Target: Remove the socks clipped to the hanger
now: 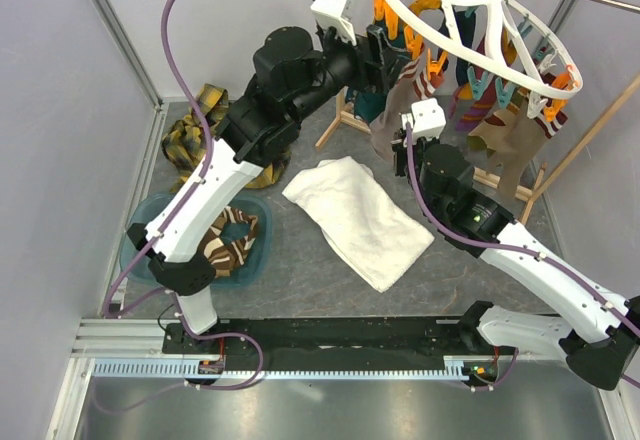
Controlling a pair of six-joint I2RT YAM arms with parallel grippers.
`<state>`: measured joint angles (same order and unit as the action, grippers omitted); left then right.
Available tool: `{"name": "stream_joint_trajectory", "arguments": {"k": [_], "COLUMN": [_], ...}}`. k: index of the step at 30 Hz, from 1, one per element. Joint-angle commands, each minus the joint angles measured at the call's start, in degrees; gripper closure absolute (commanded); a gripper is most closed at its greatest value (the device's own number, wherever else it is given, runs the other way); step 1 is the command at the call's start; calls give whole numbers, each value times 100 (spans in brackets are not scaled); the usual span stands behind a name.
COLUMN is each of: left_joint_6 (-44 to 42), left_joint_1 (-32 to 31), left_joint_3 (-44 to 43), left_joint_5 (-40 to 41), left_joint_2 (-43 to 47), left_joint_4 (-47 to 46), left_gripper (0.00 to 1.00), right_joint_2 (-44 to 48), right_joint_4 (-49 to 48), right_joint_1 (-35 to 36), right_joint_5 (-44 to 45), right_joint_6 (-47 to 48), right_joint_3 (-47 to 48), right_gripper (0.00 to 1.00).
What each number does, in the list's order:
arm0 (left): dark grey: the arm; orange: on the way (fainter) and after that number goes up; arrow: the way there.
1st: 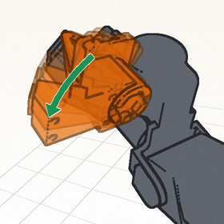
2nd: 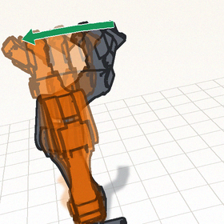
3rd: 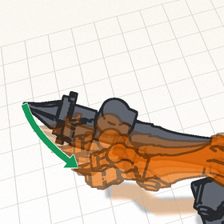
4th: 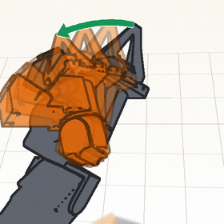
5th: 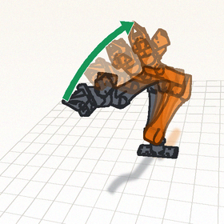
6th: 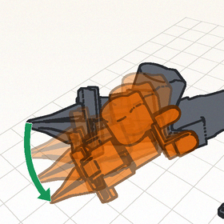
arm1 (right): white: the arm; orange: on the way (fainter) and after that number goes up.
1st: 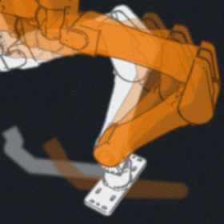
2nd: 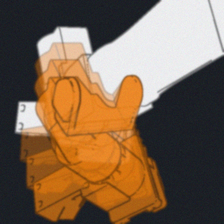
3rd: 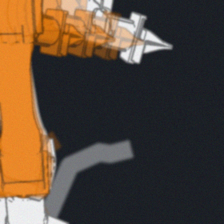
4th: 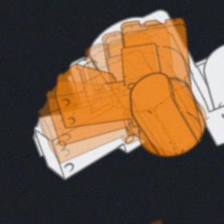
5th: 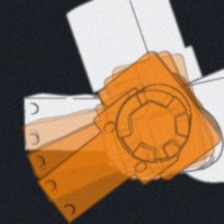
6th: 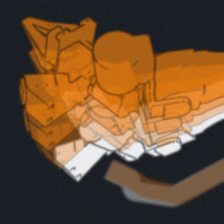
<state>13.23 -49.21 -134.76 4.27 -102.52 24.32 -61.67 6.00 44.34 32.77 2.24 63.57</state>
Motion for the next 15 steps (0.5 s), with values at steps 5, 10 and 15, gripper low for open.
{"name": "stream_joint_trajectory", "arguments": {"k": [5, 10, 15], "left_joint_6": [-479, -497, -401], "left_joint_1": [-238, -238, -238], "left_joint_3": [685, 1451, 2979], "left_joint_5": [785, 505, -30], "left_joint_2": [460, 1101, 2182], "left_joint_4": [-67, -67, -242], "left_gripper": [23, 19, 18], "right_joint_2": [251, 462, 612], "right_joint_4": [103, 410, 814], "right_joint_1": [-13, -13, -13], "right_joint_5": [-175, -271, -289], "right_joint_6": [-224, -619, -953], "right_joint_3": [103, 103, 287], "right_gripper": [100, 100, 100]}}
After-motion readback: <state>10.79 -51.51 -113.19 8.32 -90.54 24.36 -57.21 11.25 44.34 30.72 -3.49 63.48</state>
